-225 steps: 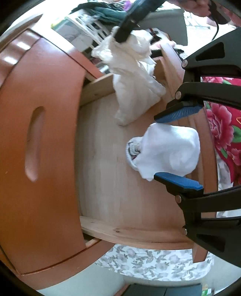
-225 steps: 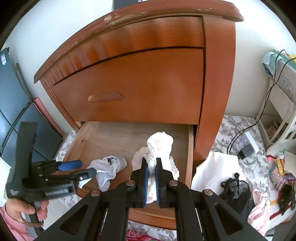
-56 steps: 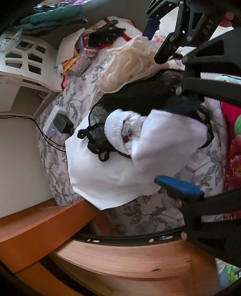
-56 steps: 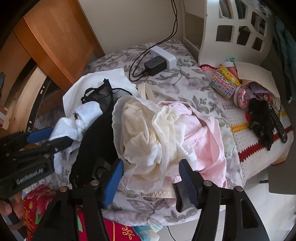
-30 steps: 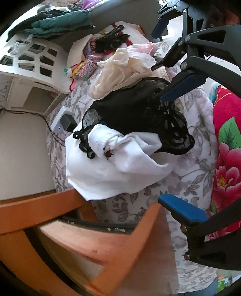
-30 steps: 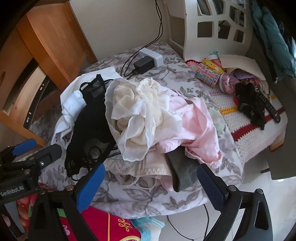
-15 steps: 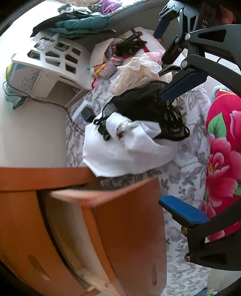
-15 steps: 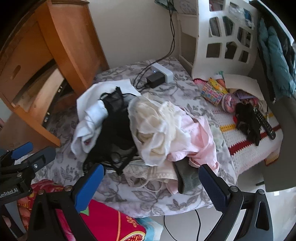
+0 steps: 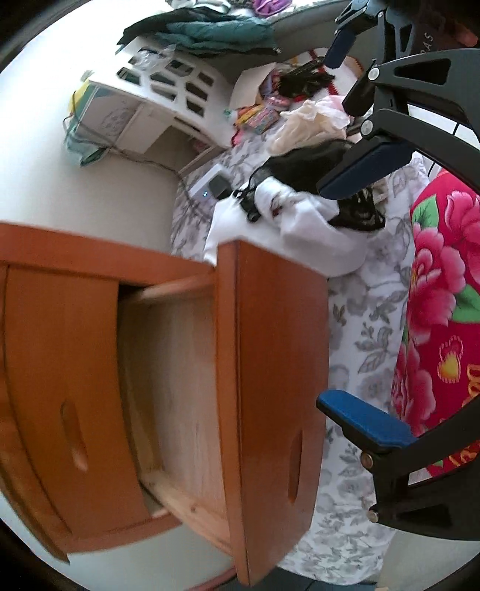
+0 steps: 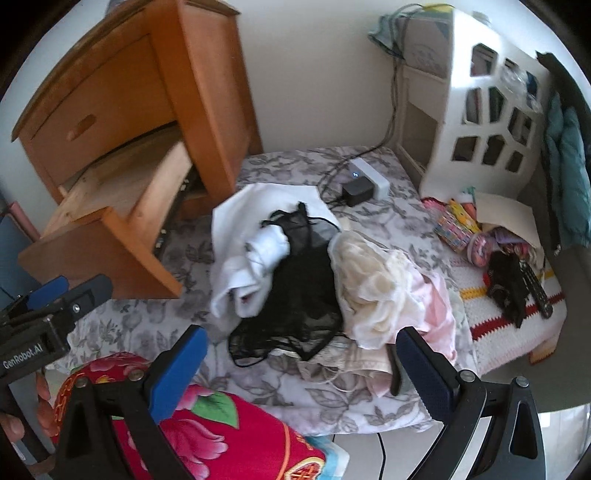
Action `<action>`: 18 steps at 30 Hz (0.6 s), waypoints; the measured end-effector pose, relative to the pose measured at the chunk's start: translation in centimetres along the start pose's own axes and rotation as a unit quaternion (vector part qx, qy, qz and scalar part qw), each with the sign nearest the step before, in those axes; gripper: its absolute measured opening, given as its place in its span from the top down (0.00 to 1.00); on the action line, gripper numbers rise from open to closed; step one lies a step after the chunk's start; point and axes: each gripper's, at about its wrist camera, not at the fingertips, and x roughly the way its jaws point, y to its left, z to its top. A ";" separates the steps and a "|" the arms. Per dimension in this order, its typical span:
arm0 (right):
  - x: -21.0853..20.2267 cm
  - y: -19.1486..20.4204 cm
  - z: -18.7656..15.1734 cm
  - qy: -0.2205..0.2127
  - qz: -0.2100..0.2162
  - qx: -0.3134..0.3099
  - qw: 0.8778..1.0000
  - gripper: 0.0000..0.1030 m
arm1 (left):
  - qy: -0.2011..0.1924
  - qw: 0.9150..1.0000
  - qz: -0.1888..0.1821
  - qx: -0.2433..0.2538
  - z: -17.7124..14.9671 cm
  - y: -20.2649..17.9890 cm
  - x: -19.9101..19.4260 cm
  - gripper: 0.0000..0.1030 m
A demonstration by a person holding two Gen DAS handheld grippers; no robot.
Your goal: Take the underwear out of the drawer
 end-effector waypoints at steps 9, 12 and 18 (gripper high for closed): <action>-2.3 3.4 0.6 -0.022 0.013 -0.030 0.999 0.00 | -0.003 0.999 0.040 -0.021 0.1 2.6 -2.3 0.00; -2.9 4.2 0.8 -0.027 0.014 -0.037 0.999 0.00 | -0.010 0.998 0.056 -0.024 -0.1 3.1 -3.1 0.00; -4.1 5.8 1.0 -0.036 0.019 -0.047 0.998 0.00 | -0.018 0.996 0.067 -0.047 0.1 4.7 -4.5 0.00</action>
